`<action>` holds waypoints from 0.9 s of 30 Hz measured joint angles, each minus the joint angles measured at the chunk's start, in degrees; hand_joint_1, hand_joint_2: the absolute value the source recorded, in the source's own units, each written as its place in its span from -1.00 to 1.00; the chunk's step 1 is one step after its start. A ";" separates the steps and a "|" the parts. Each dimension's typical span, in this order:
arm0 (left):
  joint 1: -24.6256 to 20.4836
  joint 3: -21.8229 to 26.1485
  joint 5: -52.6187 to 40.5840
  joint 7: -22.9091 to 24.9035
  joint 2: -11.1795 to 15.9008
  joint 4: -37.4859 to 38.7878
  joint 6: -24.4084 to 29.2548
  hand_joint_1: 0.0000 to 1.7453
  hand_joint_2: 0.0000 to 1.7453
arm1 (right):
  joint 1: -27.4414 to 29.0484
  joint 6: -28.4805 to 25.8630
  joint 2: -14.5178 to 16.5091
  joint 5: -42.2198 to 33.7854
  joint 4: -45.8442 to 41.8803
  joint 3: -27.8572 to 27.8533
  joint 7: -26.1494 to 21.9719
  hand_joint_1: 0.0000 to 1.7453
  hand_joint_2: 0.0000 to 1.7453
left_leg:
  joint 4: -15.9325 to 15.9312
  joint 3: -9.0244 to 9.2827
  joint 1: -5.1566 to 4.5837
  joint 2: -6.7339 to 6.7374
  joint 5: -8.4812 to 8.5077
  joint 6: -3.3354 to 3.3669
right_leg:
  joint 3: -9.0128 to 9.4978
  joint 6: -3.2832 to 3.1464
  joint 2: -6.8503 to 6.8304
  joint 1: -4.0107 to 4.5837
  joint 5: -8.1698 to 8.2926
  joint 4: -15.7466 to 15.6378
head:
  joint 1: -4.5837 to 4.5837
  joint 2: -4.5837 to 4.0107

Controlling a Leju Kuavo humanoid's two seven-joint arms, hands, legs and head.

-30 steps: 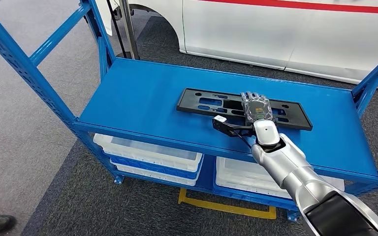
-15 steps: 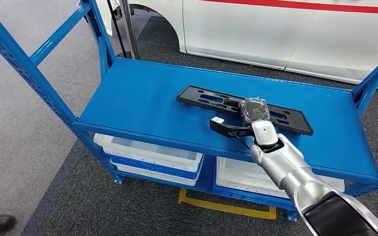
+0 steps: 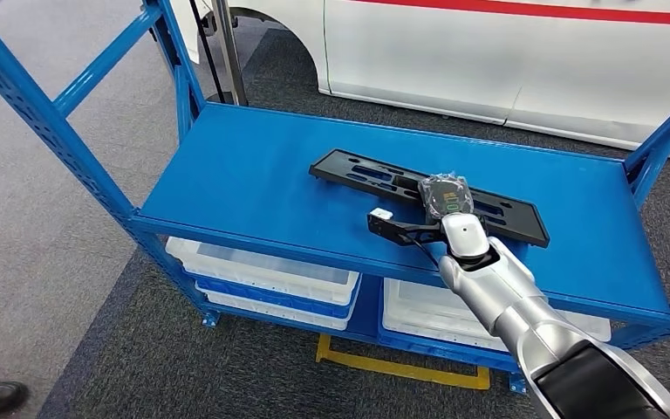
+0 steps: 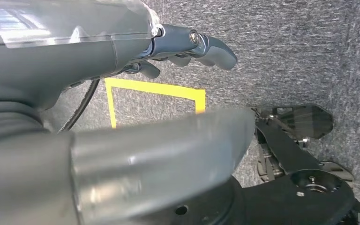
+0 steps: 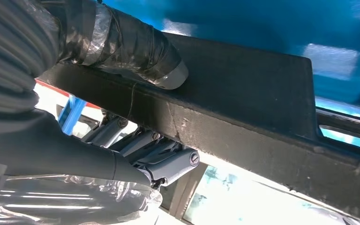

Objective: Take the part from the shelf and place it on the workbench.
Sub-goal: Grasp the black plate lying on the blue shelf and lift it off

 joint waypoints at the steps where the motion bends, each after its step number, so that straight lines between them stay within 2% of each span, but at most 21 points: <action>1: 0.00 0.02 0.03 -0.03 0.00 0.01 0.01 -1.00 1.00 | 0.00 -0.02 0.02 -0.01 0.00 -0.08 -0.11 0.94 1.00 | 0.00 0.00 0.00 0.00 0.00 0.00 | 0.00 0.00 0.00 0.00 0.00 0.00 | 0.00 0.00; 7: 0.00 0.04 0.14 -0.35 0.00 0.01 0.19 -1.00 1.00 | 0.20 -1.14 0.08 -0.21 -0.16 -0.26 -1.10 0.94 1.00 | 0.00 -0.01 0.00 0.00 0.00 0.00 | 0.00 0.00 -0.01 0.00 0.00 0.00 | 0.00 0.00; 13: 0.09 0.17 0.87 -1.94 0.04 -0.01 0.83 -1.00 1.00 | 2.33 -6.55 -0.09 -1.35 -3.90 -0.69 -4.17 0.94 1.00 | 0.00 -0.04 0.00 0.00 0.00 0.00 | -0.04 0.00 0.01 0.00 0.00 0.00 | 0.00 0.00; 20: 0.35 0.15 0.19 -0.93 0.59 0.02 1.88 -1.00 1.00 | 7.73 -13.54 -2.04 -3.24 -18.87 -2.25 -6.81 0.94 1.00 | 0.00 -0.11 0.01 -0.05 -0.02 -0.02 | -0.11 0.02 -0.03 0.03 -0.03 0.00 | 0.00 0.00; 23: 0.72 0.07 -0.49 -0.73 0.99 0.02 1.91 -1.00 1.00 | 10.92 -17.74 -3.58 -1.43 -27.35 -3.22 -6.89 0.94 1.00 | -0.01 -0.15 0.01 -0.04 -0.03 -0.03 | -0.16 0.02 -0.03 0.02 -0.04 0.00 | 0.00 0.00; 27: 0.80 -0.10 -1.27 -0.25 1.49 0.02 1.83 -1.00 1.00 | 13.67 -19.26 -5.95 2.31 -37.90 -4.57 -6.38 0.94 1.00 | -0.01 -0.15 0.00 -0.03 -0.05 -0.02 | -0.15 0.02 -0.04 0.01 -0.04 -0.01 | 0.00 0.00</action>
